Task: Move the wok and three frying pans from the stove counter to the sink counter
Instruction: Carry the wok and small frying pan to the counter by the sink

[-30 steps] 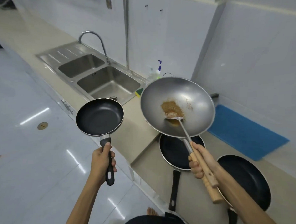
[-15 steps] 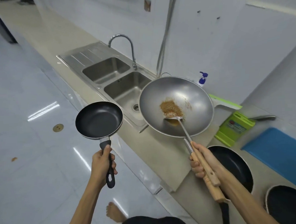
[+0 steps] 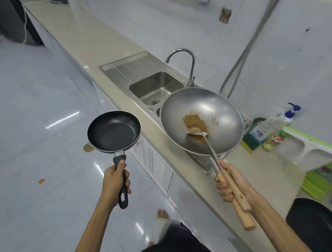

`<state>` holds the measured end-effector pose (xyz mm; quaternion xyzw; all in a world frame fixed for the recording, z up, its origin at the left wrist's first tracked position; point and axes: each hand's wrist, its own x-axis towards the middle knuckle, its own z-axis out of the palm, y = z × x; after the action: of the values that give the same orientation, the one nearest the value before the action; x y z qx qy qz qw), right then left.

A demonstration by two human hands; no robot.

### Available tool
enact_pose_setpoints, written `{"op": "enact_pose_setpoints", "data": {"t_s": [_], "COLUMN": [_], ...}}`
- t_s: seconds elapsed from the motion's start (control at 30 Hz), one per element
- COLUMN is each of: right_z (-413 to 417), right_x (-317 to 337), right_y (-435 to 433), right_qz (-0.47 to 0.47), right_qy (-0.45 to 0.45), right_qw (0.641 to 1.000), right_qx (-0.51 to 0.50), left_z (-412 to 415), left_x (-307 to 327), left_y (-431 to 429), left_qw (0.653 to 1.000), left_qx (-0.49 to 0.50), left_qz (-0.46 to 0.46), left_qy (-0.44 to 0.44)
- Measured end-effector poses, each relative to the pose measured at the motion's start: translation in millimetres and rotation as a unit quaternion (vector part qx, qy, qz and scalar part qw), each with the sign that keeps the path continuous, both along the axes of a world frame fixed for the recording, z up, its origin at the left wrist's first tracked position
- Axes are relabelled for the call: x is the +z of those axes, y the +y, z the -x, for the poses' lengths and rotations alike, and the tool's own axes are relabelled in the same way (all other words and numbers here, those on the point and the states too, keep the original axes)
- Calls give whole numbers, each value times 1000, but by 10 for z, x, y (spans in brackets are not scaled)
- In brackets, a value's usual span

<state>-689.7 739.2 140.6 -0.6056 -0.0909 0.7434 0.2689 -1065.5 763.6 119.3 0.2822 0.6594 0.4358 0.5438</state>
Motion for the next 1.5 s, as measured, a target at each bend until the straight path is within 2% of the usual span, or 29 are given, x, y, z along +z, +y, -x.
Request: {"op": "enact_pose_setpoints", "data": {"t_s": [0.23, 0.5, 0.67, 0.9, 1.07, 1.33, 1.5], "right_z": [337, 1376, 1864, 2473, 3064, 4217, 4718], "right_x": [-53, -61, 25, 9, -26, -23, -69], "right_y": [556, 2382, 3268, 4057, 4637, 5347, 5693], "right_qz": [-7, -5, -5, -23, -10, 14, 10], "right_qy": [35, 37, 15, -33, -17, 20, 22], "right_qw": [999, 998, 999, 997, 999, 996, 988], "right_qx": [17, 46, 41, 69, 34, -91, -150], "left_z": [273, 1185, 1567, 2159, 2751, 4039, 4566], "left_x": [-7, 39, 63, -32, -100, -18, 24], "left_y": [467, 2036, 2819, 3766, 4541, 5661, 6236], "left_qw": [1000, 1000, 1000, 1000, 999, 994, 988], "left_qx": [-15, -1, -1, -6, -31, -111, -151], "left_qz": [-6, 0, -3, 1, 5, 15, 7], "left_qy": [8, 10, 16, -6, -8, 17, 25]}}
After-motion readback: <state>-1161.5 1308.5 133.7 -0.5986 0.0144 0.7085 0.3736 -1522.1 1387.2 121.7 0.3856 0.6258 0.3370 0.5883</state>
